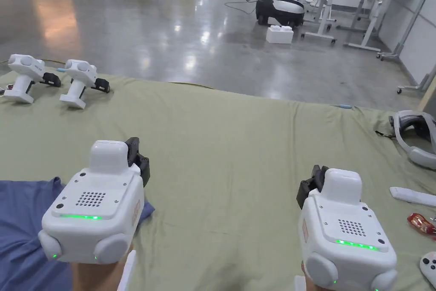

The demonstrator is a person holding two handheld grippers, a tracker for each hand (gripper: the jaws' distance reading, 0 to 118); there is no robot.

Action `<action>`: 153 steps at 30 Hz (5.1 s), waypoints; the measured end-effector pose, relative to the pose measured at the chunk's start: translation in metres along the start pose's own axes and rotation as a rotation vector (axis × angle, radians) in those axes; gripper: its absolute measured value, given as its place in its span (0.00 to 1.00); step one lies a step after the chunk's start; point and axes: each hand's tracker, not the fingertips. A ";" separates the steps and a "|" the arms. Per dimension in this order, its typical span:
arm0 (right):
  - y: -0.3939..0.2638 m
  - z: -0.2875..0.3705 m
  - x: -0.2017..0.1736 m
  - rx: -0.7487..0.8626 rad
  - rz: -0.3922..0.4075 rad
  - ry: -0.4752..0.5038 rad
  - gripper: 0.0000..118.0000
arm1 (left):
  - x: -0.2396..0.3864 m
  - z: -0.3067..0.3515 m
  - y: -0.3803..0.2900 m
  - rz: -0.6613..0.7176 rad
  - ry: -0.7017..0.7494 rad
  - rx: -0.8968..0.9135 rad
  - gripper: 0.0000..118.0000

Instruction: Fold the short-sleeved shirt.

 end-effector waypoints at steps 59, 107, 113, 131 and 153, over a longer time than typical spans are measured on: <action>-0.047 -0.014 -0.056 -0.205 0.077 0.149 0.11 | -0.224 -0.015 -0.077 0.086 0.165 -0.737 0.04; -0.027 0.027 0.115 -0.128 -0.001 -0.095 0.11 | 0.236 0.025 -0.086 -0.223 -0.799 -0.577 0.48; -0.030 0.028 0.113 -0.157 -0.002 -0.080 0.11 | 0.211 0.029 -0.073 -0.139 -0.771 -0.554 0.58; 0.001 0.030 0.044 0.018 0.018 0.027 0.11 | 0.054 0.024 -0.001 -0.043 -0.135 -0.180 0.02; -0.026 -0.026 0.030 -0.097 0.072 0.041 0.11 | -0.032 -0.176 -0.088 0.096 -0.082 -0.861 0.58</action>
